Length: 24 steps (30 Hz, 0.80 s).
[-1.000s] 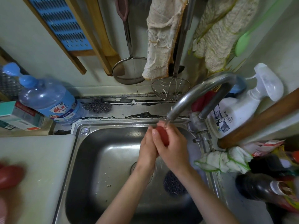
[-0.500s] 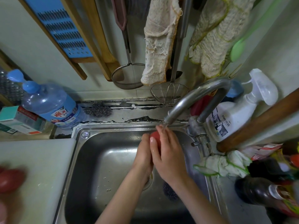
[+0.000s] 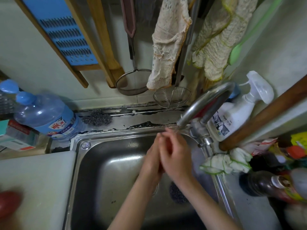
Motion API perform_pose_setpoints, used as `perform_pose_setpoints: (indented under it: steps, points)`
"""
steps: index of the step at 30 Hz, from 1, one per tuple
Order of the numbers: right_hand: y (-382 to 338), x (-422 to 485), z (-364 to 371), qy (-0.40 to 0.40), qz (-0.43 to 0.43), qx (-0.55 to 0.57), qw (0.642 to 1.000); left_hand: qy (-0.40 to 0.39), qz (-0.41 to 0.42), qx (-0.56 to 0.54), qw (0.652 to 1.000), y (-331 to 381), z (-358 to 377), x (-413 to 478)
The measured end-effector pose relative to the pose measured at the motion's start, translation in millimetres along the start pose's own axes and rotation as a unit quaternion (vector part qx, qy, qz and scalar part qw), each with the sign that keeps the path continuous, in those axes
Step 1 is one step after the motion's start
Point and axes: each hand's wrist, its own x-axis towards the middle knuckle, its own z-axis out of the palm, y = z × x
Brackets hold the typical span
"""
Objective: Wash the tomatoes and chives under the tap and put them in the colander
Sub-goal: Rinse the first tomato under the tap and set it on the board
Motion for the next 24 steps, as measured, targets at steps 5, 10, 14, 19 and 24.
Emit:
perform_pose_setpoints:
  steps: [5, 10, 14, 19, 24]
  points:
    - [22.2, -6.7, 5.2, -0.064, -0.176, -0.095, 0.978, -0.037, -0.102, -0.102, 0.989, -1.2, -14.6, -6.9]
    - [9.0, 30.3, 5.6, -0.102, 0.242, 0.142, 0.954, -0.043, -0.097, -0.084, 0.991, 1.4, -19.7, -8.4]
    - [-3.8, 42.7, 1.1, -0.043, 0.428, 0.289, 0.855, -0.051, -0.088, -0.036, 0.994, 10.1, -17.5, -4.5]
    - [-10.6, 5.0, 2.0, -0.048, 0.148, -0.025, 0.988, -0.062, -0.104, -0.023, 0.992, 5.5, -16.8, -4.3]
    - [5.7, -13.0, 1.8, -0.117, -0.034, -0.087, 0.989, -0.044, -0.081, -0.056, 0.994, 8.9, -15.4, -5.4]
